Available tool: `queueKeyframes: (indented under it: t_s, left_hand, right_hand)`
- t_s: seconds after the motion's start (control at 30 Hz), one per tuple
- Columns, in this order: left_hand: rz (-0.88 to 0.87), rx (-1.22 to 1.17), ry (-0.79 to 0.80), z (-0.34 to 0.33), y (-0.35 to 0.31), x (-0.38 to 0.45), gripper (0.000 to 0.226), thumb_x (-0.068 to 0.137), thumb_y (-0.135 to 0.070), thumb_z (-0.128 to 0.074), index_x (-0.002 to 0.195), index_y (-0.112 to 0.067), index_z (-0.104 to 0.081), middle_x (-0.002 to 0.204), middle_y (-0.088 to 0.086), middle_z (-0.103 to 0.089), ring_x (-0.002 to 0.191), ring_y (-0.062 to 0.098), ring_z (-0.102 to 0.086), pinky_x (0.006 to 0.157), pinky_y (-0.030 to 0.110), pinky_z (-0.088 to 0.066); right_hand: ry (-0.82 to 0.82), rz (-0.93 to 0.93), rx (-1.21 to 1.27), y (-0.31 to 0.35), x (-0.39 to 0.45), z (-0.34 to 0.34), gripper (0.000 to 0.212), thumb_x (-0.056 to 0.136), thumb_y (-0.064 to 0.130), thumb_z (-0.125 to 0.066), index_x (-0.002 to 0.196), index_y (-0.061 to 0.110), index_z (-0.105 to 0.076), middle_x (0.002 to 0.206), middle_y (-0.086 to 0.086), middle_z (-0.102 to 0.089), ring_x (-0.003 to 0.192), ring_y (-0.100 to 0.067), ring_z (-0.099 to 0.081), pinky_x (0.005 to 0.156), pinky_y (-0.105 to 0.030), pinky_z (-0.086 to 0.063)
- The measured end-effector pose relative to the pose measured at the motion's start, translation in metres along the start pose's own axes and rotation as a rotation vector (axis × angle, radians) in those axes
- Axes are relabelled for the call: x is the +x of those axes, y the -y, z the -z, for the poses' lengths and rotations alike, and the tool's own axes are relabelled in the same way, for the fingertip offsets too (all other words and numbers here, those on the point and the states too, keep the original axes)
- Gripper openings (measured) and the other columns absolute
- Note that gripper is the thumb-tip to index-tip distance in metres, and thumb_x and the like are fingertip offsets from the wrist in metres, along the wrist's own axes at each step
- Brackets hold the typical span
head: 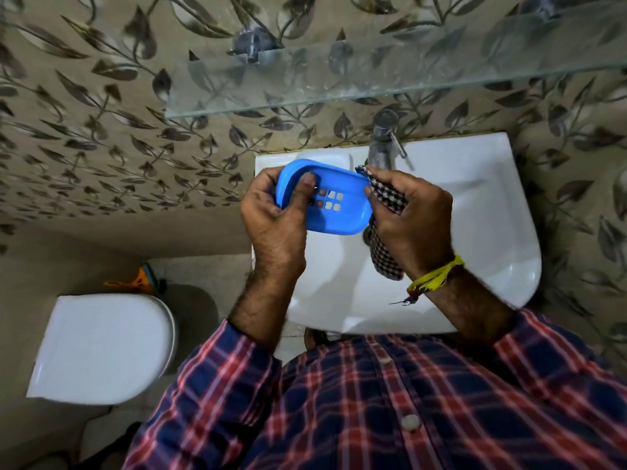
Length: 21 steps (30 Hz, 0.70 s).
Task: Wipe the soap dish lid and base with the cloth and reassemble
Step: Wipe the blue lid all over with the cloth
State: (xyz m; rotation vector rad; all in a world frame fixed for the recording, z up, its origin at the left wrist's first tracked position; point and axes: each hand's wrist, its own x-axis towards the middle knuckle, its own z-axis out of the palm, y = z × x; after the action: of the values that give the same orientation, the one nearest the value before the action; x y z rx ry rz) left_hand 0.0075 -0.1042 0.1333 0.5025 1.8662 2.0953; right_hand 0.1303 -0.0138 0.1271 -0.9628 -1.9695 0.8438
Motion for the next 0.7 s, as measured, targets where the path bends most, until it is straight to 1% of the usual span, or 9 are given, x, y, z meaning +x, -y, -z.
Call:
queueKeyframes:
  t_s: [0.03, 0.1, 0.23, 0.3, 0.4, 0.43, 0.5, 0.6, 0.7]
  left_hand:
    - [0.0, -0.024, -0.015, 0.001, 0.004, -0.002, 0.021, 0.085, 0.0, -0.073, 0.084, -0.019, -0.065, 0.073, -0.008, -0.07, 0.067, 0.011, -0.064, 0.064, 0.028, -0.057]
    - [0.037, -0.055, -0.003, 0.002, 0.012, -0.005, 0.019, 0.085, -0.003, -0.074, 0.084, -0.02, -0.065, 0.073, -0.011, -0.071, 0.068, 0.005, -0.065, 0.063, 0.022, -0.056]
    - [0.174, -0.079, 0.15, 0.009, 0.026, -0.01, 0.021, 0.088, 0.0, -0.07, 0.086, -0.019, -0.062, 0.08, -0.006, -0.07, 0.073, 0.007, -0.067, 0.065, 0.023, -0.056]
    - [0.088, 0.173, 0.272, 0.017, 0.028, -0.007, 0.026, 0.087, -0.006, -0.074, 0.102, -0.021, -0.058, 0.093, -0.003, -0.071, 0.084, 0.011, -0.069, 0.071, 0.029, -0.056]
    - [-0.144, 0.664, 0.448, 0.019, 0.02, -0.001, 0.05, 0.081, -0.035, -0.076, 0.125, -0.028, -0.053, 0.11, -0.007, -0.065, 0.1, 0.019, -0.065, 0.083, 0.034, -0.053]
    - [-0.171, 0.758, 0.474, 0.017, 0.016, 0.0, 0.05, 0.08, -0.047, -0.072, 0.123, -0.027, -0.057, 0.109, -0.008, -0.066, 0.099, 0.019, -0.064, 0.083, 0.035, -0.053]
    - [-0.084, 0.793, 0.515, 0.008, 0.008, 0.002, 0.044, 0.083, -0.061, -0.063, 0.106, -0.024, -0.068, 0.094, -0.005, -0.073, 0.085, 0.017, -0.068, 0.075, 0.035, -0.053]
    - [0.087, 0.54, 0.429, 0.001, 0.006, 0.002, 0.026, 0.095, -0.037, -0.066, 0.076, -0.019, -0.071, 0.066, -0.005, -0.07, 0.057, 0.004, -0.061, 0.062, 0.026, -0.046]
    - [0.05, 0.443, 0.273, -0.001, 0.009, -0.003, 0.025, 0.095, -0.026, -0.068, 0.07, -0.024, -0.071, 0.059, -0.007, -0.069, 0.055, 0.004, -0.063, 0.06, 0.023, -0.049]
  right_hand:
    - [-0.019, -0.033, 0.049, 0.002, 0.0, -0.001, 0.029, 0.083, 0.009, -0.072, 0.112, 0.013, -0.074, 0.108, 0.0, -0.075, 0.098, -0.007, -0.069, 0.092, -0.018, -0.052]
    - [-0.034, -0.092, 0.103, 0.003, 0.001, -0.002, 0.031, 0.081, 0.003, -0.071, 0.111, 0.011, -0.074, 0.108, 0.001, -0.075, 0.099, -0.002, -0.068, 0.094, -0.019, -0.052]
    - [-0.015, 0.017, -0.012, 0.001, 0.006, 0.004, 0.035, 0.076, -0.003, -0.069, 0.108, 0.011, -0.075, 0.104, -0.004, -0.076, 0.095, -0.019, -0.072, 0.089, -0.035, -0.057]
    - [0.016, 0.123, -0.157, 0.0, 0.011, 0.008, 0.039, 0.072, -0.003, -0.069, 0.107, 0.014, -0.076, 0.101, -0.005, -0.077, 0.088, -0.029, -0.069, 0.083, -0.035, -0.055]
    - [0.102, 0.273, -0.26, 0.002, 0.018, 0.012, 0.044, 0.069, -0.005, -0.062, 0.107, 0.013, -0.076, 0.1, -0.004, -0.077, 0.083, -0.033, -0.066, 0.076, -0.034, -0.053]
    - [0.131, 0.313, -0.257, 0.003, 0.02, 0.012, 0.045, 0.069, -0.005, -0.06, 0.107, 0.013, -0.076, 0.1, -0.003, -0.077, 0.083, -0.032, -0.066, 0.076, -0.035, -0.054]
    - [0.157, 0.367, -0.237, 0.007, 0.023, 0.011, 0.046, 0.069, -0.005, -0.058, 0.107, 0.013, -0.076, 0.1, -0.003, -0.077, 0.082, -0.031, -0.066, 0.076, -0.035, -0.054]
    - [0.131, 0.351, -0.158, 0.008, 0.025, 0.008, 0.043, 0.072, -0.009, -0.059, 0.106, 0.011, -0.076, 0.1, -0.003, -0.077, 0.084, -0.03, -0.068, 0.078, -0.037, -0.056]
    - [0.074, 0.174, 0.058, 0.006, 0.021, 0.007, 0.027, 0.082, -0.005, -0.069, 0.106, 0.006, -0.075, 0.103, -0.005, -0.076, 0.093, -0.021, -0.071, 0.088, -0.035, -0.056]
